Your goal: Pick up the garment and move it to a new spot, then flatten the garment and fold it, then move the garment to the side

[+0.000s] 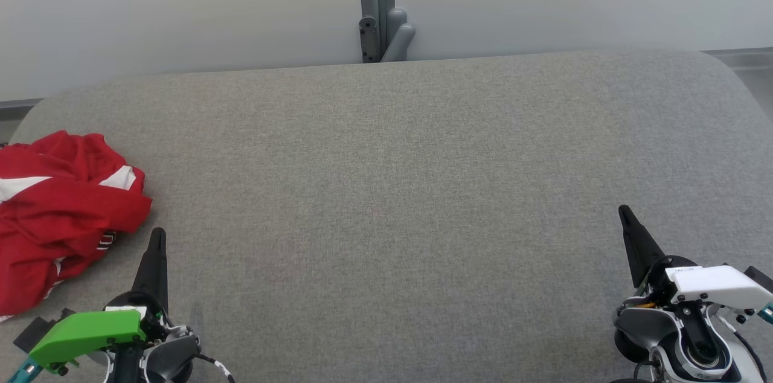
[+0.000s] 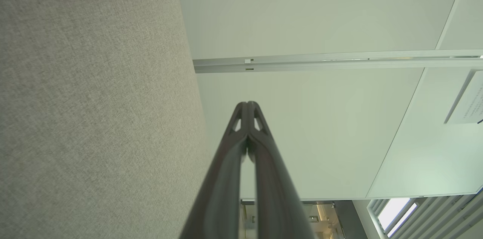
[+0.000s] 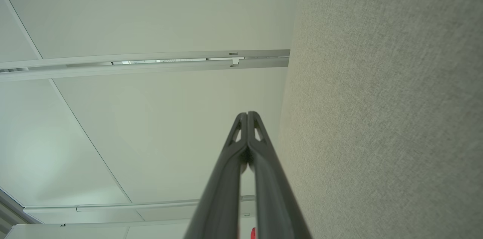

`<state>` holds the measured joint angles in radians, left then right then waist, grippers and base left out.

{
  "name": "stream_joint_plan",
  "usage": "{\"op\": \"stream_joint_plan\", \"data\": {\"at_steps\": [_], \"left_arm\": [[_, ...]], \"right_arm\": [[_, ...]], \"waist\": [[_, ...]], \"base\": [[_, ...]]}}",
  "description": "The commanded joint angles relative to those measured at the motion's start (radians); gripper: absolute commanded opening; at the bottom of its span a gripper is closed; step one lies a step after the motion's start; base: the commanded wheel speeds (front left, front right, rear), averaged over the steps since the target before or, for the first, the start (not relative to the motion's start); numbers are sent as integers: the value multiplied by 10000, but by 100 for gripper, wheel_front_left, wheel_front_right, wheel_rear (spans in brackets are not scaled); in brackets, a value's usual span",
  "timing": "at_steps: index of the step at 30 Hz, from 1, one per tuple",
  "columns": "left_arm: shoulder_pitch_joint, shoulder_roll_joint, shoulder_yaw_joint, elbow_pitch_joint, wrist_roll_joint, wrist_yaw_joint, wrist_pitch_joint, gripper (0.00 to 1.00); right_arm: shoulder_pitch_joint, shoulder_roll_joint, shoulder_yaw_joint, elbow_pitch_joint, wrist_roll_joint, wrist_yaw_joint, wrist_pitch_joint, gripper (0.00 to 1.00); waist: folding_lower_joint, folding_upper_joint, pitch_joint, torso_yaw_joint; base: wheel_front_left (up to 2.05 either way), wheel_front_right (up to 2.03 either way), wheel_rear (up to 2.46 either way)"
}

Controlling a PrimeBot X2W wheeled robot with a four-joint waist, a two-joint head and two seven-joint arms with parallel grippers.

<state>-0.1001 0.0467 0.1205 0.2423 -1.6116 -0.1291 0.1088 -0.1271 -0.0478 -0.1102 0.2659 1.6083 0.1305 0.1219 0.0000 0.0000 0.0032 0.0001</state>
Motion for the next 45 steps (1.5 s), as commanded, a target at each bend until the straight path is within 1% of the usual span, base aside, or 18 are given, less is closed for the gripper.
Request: {"op": "stream_joint_plan", "data": {"at_steps": [1, 45], "left_arm": [[-125, 67, 8, -11, -22, -43, 11, 0], [-125, 67, 7, -12, -22, -43, 11, 0]], "right_arm": [[-32, -45, -10, -37, 59, 4, 14, 0], [-32, -45, -10, -37, 60, 4, 13, 0]], "waist": [[0, 0, 0, 0], [0, 0, 0, 0]], "base": [[0, 0, 0], [0, 0, 0]]}}
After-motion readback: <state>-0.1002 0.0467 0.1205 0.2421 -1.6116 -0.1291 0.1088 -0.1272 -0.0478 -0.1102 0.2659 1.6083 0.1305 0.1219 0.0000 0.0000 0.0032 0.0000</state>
